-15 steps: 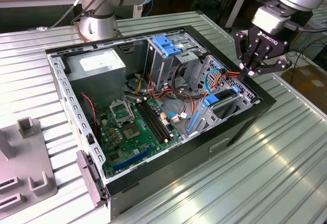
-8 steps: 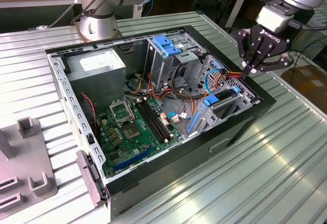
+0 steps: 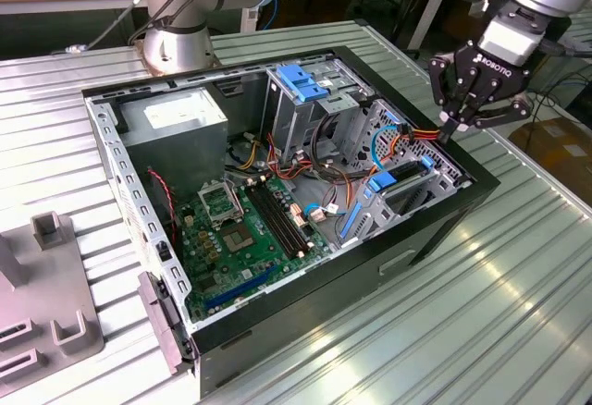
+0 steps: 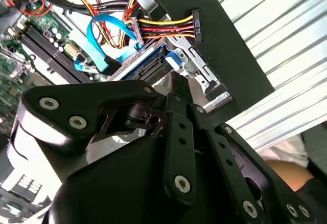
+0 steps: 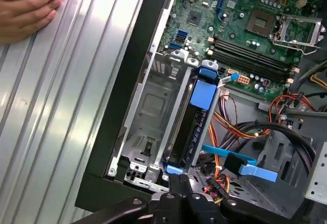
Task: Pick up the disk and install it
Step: 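Insert the first disk wire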
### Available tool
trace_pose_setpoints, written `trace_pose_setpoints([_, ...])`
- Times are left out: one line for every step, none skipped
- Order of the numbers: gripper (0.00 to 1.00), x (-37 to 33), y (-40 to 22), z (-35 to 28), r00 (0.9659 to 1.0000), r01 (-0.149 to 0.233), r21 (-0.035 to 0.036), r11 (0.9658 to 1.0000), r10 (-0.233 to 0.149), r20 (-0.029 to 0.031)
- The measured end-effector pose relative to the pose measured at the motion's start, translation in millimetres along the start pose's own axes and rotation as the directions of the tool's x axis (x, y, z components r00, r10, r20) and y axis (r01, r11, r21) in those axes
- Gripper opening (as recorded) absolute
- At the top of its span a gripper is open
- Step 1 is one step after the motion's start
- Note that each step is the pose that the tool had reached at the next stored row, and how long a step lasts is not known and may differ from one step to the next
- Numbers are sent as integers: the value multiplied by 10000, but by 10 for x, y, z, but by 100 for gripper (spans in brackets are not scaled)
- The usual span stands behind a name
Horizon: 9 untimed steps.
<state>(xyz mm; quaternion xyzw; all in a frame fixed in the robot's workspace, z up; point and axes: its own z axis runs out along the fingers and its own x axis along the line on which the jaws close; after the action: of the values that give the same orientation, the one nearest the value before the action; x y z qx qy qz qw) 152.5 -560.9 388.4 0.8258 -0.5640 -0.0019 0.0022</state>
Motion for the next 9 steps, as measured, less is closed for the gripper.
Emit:
trace_pose_setpoints([10,2,-5,0,9994,353,-1,9994,-353,-3])
trace_pose_setpoints([10,5,-12,0,9960,890,-1,9960,-890,-6])
trace_pose_setpoints([10,7,-17,1,9926,1213,-2,9926,-1213,-8])
trace_pose_setpoints([10,10,-25,2,9895,1447,-2,9895,-1447,-9])
trace_pose_setpoints([10,16,-39,2,9861,1663,-3,9861,-1663,-10])
trace_pose_setpoints([10,20,-51,3,9846,1750,-3,9846,-1750,-11])
trace_pose_setpoints([10,26,-65,3,9833,1818,-3,9833,-1818,-12])
trace_pose_setpoints([10,36,-92,2,9818,1900,-3,9818,-1900,-12])
trace_pose_setpoints([10,43,-110,3,9810,1940,-3,9810,-1941,-12])
